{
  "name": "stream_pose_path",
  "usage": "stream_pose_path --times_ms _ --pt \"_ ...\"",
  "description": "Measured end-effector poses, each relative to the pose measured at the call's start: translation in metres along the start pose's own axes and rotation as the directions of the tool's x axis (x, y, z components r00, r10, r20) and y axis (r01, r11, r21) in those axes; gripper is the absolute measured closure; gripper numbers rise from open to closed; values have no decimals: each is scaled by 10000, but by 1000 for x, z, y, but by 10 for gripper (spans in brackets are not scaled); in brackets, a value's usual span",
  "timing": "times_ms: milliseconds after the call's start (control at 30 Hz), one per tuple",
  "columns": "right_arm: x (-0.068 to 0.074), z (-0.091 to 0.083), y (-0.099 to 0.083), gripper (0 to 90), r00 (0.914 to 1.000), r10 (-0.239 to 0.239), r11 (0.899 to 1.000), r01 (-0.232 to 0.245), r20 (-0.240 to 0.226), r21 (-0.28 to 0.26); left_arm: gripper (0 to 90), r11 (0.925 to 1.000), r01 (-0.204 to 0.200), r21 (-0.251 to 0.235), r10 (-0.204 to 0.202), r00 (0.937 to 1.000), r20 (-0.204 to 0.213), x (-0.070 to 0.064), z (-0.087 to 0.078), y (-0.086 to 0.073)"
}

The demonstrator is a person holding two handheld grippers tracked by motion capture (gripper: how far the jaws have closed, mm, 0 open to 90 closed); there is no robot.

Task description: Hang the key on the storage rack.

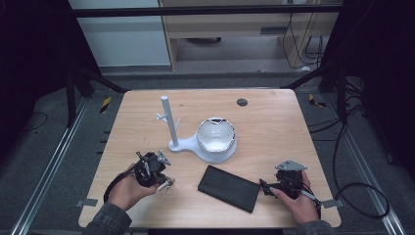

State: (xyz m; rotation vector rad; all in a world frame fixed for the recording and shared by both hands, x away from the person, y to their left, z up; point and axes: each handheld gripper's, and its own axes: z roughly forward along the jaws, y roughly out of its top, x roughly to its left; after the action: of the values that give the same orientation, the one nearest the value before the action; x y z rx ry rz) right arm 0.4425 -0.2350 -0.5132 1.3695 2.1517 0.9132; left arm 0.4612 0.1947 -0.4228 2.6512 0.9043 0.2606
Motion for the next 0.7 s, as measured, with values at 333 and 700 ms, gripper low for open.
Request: stream_pose_path --times_ms 333,700 --pt "0 0 0 6 10000 15 10000 -15 9 4 835 9995 -311 -95 310 9995 -72 4 -39 13" --pt "0 0 0 6 10000 4 10000 -4 -5 -1 835 9984 -269 -502 251 9990 -359 18 -83 35"
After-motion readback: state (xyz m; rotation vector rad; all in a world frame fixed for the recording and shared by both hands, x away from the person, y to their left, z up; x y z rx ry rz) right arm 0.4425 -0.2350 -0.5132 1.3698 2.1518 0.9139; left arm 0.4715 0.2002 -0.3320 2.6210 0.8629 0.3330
